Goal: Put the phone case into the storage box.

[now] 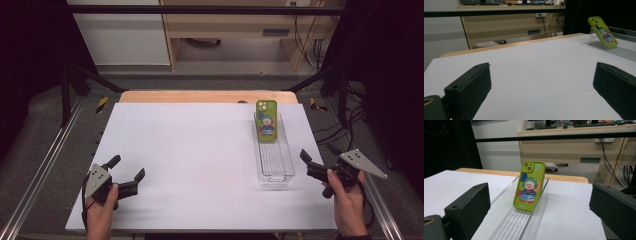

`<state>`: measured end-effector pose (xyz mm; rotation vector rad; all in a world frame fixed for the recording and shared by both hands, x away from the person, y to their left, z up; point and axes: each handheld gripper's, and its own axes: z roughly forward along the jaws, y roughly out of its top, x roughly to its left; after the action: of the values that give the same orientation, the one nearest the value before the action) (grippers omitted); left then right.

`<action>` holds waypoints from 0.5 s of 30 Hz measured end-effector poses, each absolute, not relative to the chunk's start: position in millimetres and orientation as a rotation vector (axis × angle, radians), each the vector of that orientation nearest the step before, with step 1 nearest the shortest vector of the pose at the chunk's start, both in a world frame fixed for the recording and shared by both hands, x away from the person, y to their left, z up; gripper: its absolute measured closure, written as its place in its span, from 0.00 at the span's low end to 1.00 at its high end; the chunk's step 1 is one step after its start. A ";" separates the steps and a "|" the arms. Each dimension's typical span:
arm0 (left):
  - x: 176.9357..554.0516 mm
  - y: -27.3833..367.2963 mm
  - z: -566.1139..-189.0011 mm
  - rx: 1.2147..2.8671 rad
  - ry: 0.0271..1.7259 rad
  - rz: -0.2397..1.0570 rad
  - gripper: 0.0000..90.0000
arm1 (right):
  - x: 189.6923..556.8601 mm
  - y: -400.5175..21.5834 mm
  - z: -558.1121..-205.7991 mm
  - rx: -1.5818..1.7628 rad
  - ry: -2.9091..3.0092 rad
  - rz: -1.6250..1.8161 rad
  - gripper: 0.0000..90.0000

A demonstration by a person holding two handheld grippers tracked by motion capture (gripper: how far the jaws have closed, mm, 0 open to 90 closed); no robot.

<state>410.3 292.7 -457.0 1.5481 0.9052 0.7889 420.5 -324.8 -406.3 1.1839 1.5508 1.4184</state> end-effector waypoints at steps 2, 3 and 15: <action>410.6 292.5 -457.4 1.552 0.905 0.785 0.01 | 418.8 -325.1 -408.0 1.182 1.557 1.422 0.04; 410.5 292.6 -457.4 1.552 0.905 0.785 0.01 | 418.2 -325.2 -408.8 1.182 1.552 1.426 0.04; 410.4 291.5 -457.6 1.555 0.903 0.784 0.01 | 412.1 -320.2 -420.4 1.150 1.579 1.452 0.04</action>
<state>410.4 291.5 -457.6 1.5554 0.9030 0.7836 412.1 -320.2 -420.4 1.1501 1.5791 1.4523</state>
